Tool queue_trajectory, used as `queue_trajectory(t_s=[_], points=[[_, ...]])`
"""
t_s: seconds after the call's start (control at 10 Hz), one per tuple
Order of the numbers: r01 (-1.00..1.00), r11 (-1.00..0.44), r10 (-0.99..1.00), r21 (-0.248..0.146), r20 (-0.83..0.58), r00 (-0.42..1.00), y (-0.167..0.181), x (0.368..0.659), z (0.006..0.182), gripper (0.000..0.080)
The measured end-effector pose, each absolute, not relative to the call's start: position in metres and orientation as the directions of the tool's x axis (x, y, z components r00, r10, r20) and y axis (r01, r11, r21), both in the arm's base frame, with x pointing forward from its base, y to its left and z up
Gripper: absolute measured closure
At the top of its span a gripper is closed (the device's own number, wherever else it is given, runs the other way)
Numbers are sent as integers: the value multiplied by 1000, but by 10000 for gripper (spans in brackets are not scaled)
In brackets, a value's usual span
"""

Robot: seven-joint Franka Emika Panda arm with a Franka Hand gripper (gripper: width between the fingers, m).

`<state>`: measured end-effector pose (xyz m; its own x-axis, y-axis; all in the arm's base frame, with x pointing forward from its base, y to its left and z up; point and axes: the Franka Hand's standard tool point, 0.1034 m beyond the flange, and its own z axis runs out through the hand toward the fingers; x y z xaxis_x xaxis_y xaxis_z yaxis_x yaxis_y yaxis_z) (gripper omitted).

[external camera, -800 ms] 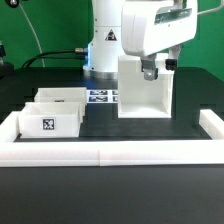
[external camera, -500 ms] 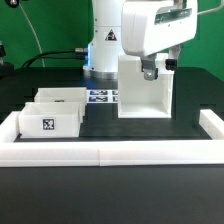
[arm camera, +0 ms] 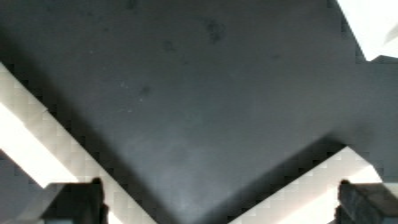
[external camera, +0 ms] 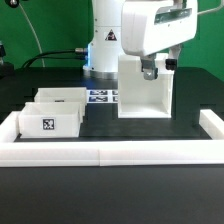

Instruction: Assemble drawer

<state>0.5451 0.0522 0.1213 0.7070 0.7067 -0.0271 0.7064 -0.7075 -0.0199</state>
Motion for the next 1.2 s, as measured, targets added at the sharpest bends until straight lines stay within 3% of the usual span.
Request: queue_trajectory(t_s=[0.3, 0.5, 0.9, 1.2], points=[[511, -859, 511, -2, -60, 858, 75, 508, 148, 150], [456, -890, 455, 9, -39, 890, 106, 512, 158, 150], [471, -882, 470, 7, -45, 882, 98, 510, 155, 150], [165, -986, 164, 30, -13, 986, 97, 469, 160, 150]])
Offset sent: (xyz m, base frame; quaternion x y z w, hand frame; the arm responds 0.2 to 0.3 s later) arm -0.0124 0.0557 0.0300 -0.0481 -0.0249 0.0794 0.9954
